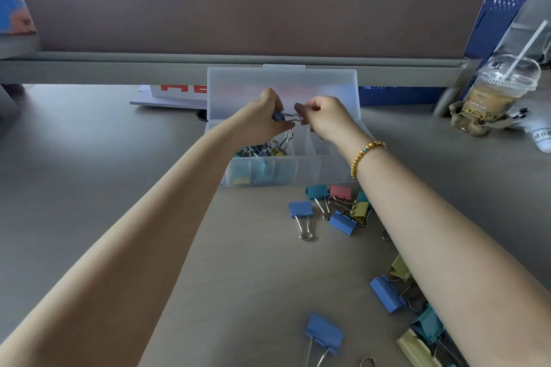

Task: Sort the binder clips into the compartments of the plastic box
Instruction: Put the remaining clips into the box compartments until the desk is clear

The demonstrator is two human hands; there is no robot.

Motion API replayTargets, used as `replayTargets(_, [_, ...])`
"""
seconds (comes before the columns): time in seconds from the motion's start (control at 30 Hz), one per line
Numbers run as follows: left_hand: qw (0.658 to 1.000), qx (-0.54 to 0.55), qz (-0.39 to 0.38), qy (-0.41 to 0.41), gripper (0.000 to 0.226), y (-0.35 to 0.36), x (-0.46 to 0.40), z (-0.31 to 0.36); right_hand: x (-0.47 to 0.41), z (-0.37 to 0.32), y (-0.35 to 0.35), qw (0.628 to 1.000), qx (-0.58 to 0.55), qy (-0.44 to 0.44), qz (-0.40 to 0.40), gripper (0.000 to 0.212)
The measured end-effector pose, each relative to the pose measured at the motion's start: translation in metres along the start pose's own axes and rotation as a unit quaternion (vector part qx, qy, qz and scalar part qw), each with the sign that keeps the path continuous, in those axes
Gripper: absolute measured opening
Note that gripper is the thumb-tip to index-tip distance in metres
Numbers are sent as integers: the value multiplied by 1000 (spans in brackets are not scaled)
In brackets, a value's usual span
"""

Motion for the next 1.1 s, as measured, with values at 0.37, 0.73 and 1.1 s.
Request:
replayTargets(0.37, [999,-6,50,7,34,-11,10,-7,-2,0,4,998,-54,17,-18,12])
replayTargets(0.73, [991,-130,-1,37,15,-7,14,-13,-1,-14,28,991,112,-69,-18,17])
replayTargets(1.1, [967,-248,-63,-3,32,2,10,-14,14,-12,26,950,285,-93,-83,59])
Point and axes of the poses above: each hand's wrist, its own x-axis away from the middle knuckle, its own y-axis out of the palm, z = x × y, the point moved 7 cm from there along -x, towards the middle knuckle, and after that the axes turned 2 degrees about y, right-handed, at the moved point
